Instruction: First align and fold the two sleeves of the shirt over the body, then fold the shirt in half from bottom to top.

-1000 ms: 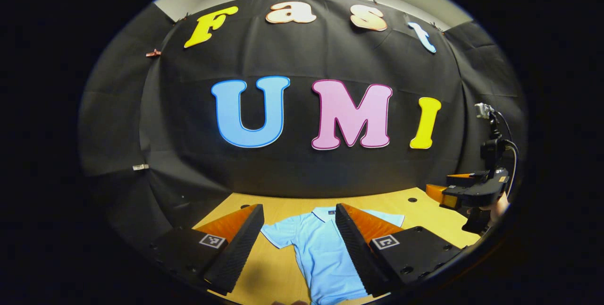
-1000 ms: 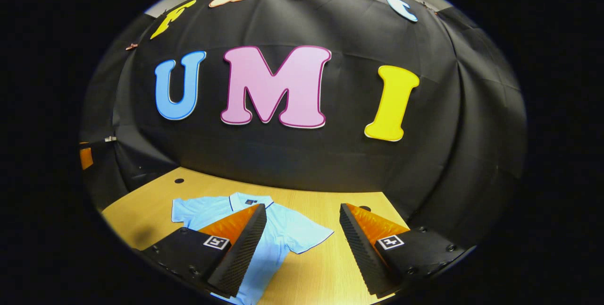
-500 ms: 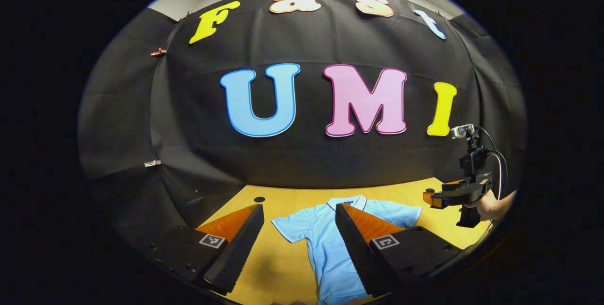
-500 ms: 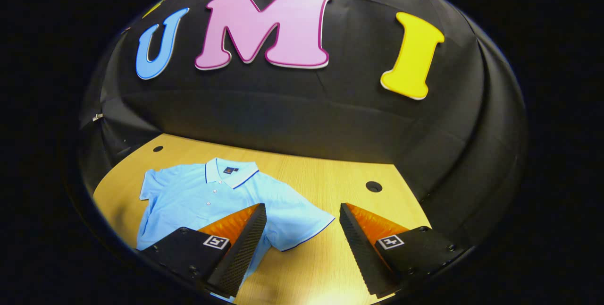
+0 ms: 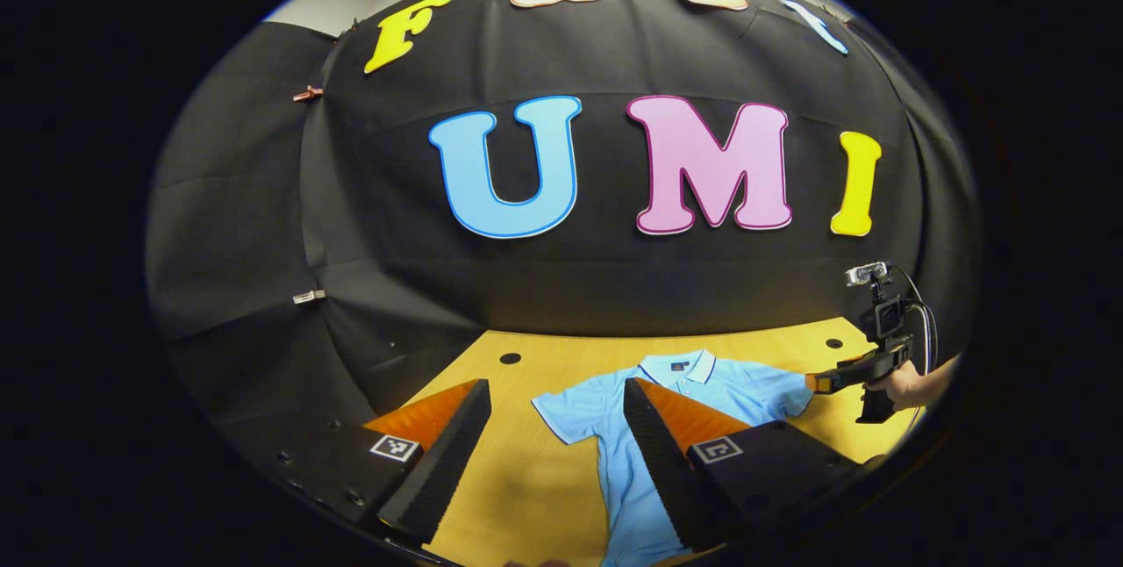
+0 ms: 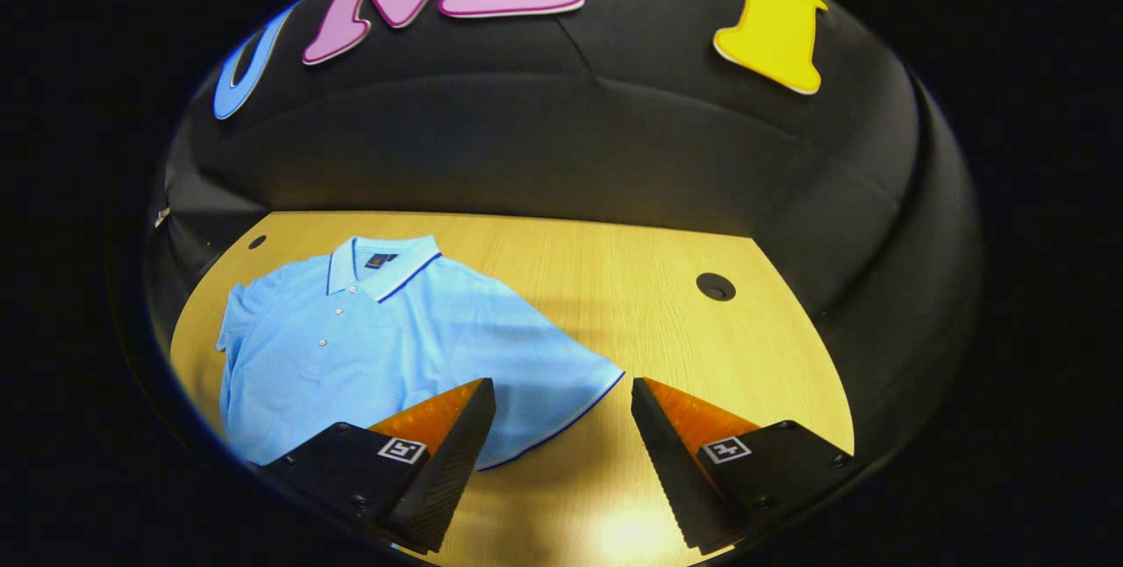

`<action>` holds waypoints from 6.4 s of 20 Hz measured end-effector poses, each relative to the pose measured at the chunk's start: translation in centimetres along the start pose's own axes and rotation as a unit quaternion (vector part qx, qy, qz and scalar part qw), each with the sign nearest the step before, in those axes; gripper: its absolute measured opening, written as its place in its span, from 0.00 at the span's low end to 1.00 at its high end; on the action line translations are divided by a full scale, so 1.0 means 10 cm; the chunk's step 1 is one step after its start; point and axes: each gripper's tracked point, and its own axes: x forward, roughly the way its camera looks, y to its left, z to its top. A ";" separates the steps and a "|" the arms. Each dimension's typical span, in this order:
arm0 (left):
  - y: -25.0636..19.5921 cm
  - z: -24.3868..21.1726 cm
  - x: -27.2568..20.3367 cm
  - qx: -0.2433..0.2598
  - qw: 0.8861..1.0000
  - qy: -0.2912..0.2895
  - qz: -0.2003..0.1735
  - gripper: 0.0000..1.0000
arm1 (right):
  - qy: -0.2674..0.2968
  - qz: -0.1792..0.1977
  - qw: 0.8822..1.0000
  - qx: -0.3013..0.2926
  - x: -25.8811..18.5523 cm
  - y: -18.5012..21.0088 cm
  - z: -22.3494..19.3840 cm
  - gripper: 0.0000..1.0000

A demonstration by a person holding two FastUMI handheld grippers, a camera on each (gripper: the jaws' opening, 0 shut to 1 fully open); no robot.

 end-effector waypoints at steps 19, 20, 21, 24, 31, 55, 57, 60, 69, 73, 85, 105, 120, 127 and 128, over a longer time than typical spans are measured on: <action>-0.65 -0.13 0.20 0.005 0.999 0.035 -0.037 0.95 | 0.039 0.006 0.998 0.047 0.76 -0.11 -0.14 0.69; -0.65 -0.14 0.21 0.005 0.999 0.036 -0.037 0.95 | 0.038 0.002 0.998 0.050 0.77 -0.10 -0.11 0.45; -0.61 -0.17 0.22 0.004 0.999 0.037 -0.036 0.95 | 0.036 0.001 0.998 0.050 0.76 -0.09 -0.07 0.21; -0.51 -0.23 0.24 -0.009 0.999 0.043 -0.028 0.95 | 0.044 0.008 0.997 0.055 0.73 0.02 -0.07 0.06; -0.24 -0.24 0.19 -0.004 0.999 0.033 -0.024 0.95 | -0.008 0.019 1.000 0.011 0.55 0.37 0.60 0.06; 0.44 -0.61 1.36 -0.041 0.997 0.045 -0.038 0.95 | -0.034 0.171 0.982 -0.078 -0.16 2.45 0.45 0.96; 0.40 -0.73 1.70 -0.035 0.997 0.054 -0.047 0.95 | -0.047 0.154 0.983 -0.083 -0.33 2.21 0.48 0.96; 0.33 -1.01 2.19 -0.034 0.995 0.073 -0.058 0.96 | -0.061 0.144 0.985 -0.073 -0.66 1.93 0.45 0.97; 0.37 -1.98 3.34 0.007 0.985 0.154 -0.072 0.96 | -0.073 0.106 0.992 -0.005 -1.26 1.36 0.02 0.96; 0.45 -2.28 3.62 0.004 0.979 0.191 -0.073 0.95 | -0.057 0.106 0.992 0.028 -1.39 1.34 -0.26 0.99; 0.02 -2.25 3.59 0.003 0.975 0.194 -0.113 0.06 | -0.030 0.088 0.995 0.042 -1.56 1.06 -0.66 0.99; -2.69 -1.15 2.63 0.039 0.932 0.121 -0.340 0.14 | -0.045 0.064 0.995 0.054 -1.75 0.62 -0.56 0.99; -0.93 -1.62 0.87 0.017 0.957 0.140 -0.253 0.97 | -0.004 0.076 0.994 0.072 -2.18 1.08 -1.08 0.99; -0.29 -2.41 0.01 -0.006 0.961 0.193 -0.196 0.98 | 0.038 0.111 0.992 0.052 -2.48 1.71 -1.63 0.99; -0.29 -2.57 -0.08 -0.001 0.959 0.206 -0.197 0.97 | 0.046 0.114 0.991 0.050 -2.53 1.77 -1.74 0.99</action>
